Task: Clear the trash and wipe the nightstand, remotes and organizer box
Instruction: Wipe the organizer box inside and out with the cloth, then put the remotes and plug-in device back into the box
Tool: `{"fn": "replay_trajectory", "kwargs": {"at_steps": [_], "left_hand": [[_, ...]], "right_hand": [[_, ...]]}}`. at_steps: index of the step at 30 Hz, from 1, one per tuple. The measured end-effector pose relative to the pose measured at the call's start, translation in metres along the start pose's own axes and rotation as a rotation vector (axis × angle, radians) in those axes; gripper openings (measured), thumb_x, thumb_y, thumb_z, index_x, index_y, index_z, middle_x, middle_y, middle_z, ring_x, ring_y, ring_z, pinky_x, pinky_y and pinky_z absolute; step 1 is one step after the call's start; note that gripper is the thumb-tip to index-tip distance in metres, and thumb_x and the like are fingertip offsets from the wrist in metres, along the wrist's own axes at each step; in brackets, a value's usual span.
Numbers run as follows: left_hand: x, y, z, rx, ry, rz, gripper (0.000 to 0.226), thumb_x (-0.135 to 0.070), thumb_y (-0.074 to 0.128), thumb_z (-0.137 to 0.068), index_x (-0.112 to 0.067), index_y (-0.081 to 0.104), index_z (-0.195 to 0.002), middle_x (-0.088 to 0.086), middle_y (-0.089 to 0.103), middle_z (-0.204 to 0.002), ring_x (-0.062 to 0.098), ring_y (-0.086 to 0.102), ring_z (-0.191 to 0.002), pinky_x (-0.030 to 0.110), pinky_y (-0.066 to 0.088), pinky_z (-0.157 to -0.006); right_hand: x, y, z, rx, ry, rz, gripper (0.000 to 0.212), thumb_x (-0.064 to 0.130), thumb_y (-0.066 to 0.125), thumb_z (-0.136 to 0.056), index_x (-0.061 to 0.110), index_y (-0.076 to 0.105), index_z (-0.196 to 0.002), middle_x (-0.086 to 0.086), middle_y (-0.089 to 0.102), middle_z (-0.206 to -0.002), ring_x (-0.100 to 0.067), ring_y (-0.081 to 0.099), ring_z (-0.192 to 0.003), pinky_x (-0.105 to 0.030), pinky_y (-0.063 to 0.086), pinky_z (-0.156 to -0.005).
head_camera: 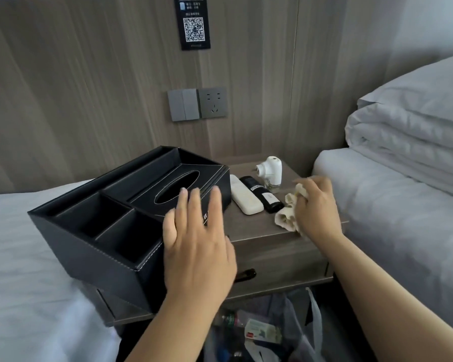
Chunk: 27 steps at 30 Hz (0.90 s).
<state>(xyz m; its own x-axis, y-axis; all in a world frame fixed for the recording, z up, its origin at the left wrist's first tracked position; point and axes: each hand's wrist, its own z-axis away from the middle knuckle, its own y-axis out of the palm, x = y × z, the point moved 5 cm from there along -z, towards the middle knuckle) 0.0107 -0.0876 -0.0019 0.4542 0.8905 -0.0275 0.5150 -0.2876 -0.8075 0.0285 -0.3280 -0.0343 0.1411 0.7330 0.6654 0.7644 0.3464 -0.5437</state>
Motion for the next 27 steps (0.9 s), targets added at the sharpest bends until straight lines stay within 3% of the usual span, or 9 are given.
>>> {"fn": "replay_trajectory", "kwargs": {"at_steps": [2,6,9,11,13,16,19,22,27], "left_hand": [[0.005,0.007,-0.003,0.013,-0.044,-0.065,0.082,-0.026,0.076,-0.073,-0.009,0.041,-0.146,0.020,0.047,-0.145,0.036,0.042,-0.136,0.048,0.026,-0.106],[0.015,0.008,-0.007,-0.044,-0.117,-0.108,0.085,-0.029,0.080,-0.070,-0.008,0.044,-0.144,0.015,0.055,-0.136,0.032,0.052,-0.122,0.045,0.029,-0.097],[0.027,0.003,-0.013,-0.106,-0.171,-0.156,0.079,-0.030,0.083,-0.066,-0.009,0.054,-0.136,0.009,0.062,-0.114,0.030,0.053,-0.101,0.045,0.028,-0.085],[0.034,-0.001,-0.016,-0.176,-0.184,-0.195,0.066,-0.031,0.083,-0.066,-0.011,0.063,-0.126,0.006,0.061,-0.100,0.029,0.051,-0.090,0.045,0.028,-0.079],[0.042,-0.003,-0.019,-0.269,-0.172,-0.215,0.048,-0.033,0.081,-0.070,-0.014,0.070,-0.113,0.004,0.059,-0.088,0.028,0.051,-0.082,0.044,0.030,-0.075],[0.057,-0.003,-0.022,-0.381,-0.169,-0.154,0.031,-0.043,0.072,-0.079,-0.019,0.075,-0.098,0.001,0.059,-0.077,0.027,0.054,-0.072,0.041,0.033,-0.072],[0.068,-0.004,-0.023,-0.471,-0.149,-0.082,0.030,-0.051,0.069,-0.080,-0.024,0.077,-0.088,-0.002,0.059,-0.070,0.024,0.057,-0.065,0.040,0.036,-0.069],[0.072,-0.004,-0.026,-0.541,-0.105,-0.036,0.028,-0.053,0.069,-0.079,-0.026,0.078,-0.082,-0.004,0.059,-0.064,0.022,0.056,-0.058,0.037,0.038,-0.064],[0.081,-0.003,-0.029,-0.619,-0.059,0.024,0.021,-0.046,0.067,-0.076,-0.028,0.078,-0.075,-0.007,0.057,-0.058,0.020,0.053,-0.053,0.032,0.034,-0.066]], "right_hand": [[0.001,0.010,-0.001,0.100,0.023,0.050,0.029,0.018,0.049,-0.089,0.018,0.061,-0.115,-0.002,0.043,-0.132,-0.027,0.050,-0.115,-0.036,0.045,-0.082],[0.016,0.020,-0.001,0.303,0.009,0.144,0.054,0.019,0.058,-0.080,0.021,0.048,-0.132,-0.004,0.034,-0.138,-0.029,0.047,-0.116,-0.035,0.043,-0.092],[0.029,-0.010,-0.014,0.194,0.065,-0.062,0.058,0.007,0.060,-0.078,0.024,0.045,-0.133,-0.003,0.035,-0.130,-0.016,0.045,-0.093,-0.018,0.035,-0.078],[0.053,-0.030,-0.030,0.042,-0.020,-0.166,0.060,0.006,0.063,-0.077,0.024,0.044,-0.132,0.000,0.035,-0.124,0.000,0.041,-0.087,-0.004,0.030,-0.071],[0.090,-0.028,-0.052,0.036,-0.166,-0.193,0.059,0.005,0.065,-0.076,0.021,0.044,-0.129,0.001,0.036,-0.118,0.006,0.038,-0.084,0.005,0.028,-0.069],[0.128,0.018,-0.098,0.229,-0.300,-0.051,0.055,0.006,0.064,-0.078,0.016,0.046,-0.129,-0.005,0.042,-0.117,-0.013,0.041,-0.093,-0.007,0.030,-0.069],[0.134,0.078,-0.143,0.422,-0.344,0.147,0.052,0.013,0.064,-0.084,0.016,0.045,-0.132,-0.011,0.043,-0.125,-0.028,0.051,-0.104,-0.027,0.039,-0.082],[0.124,0.126,-0.168,0.576,-0.334,0.357,0.053,0.014,0.062,-0.084,0.016,0.044,-0.134,-0.009,0.047,-0.127,-0.027,0.050,-0.113,-0.028,0.041,-0.083],[0.093,0.176,-0.155,0.841,-0.355,0.634,0.044,0.015,0.057,-0.089,0.016,0.048,-0.132,-0.008,0.057,-0.130,-0.028,0.059,-0.108,-0.030,0.053,-0.080]]}}
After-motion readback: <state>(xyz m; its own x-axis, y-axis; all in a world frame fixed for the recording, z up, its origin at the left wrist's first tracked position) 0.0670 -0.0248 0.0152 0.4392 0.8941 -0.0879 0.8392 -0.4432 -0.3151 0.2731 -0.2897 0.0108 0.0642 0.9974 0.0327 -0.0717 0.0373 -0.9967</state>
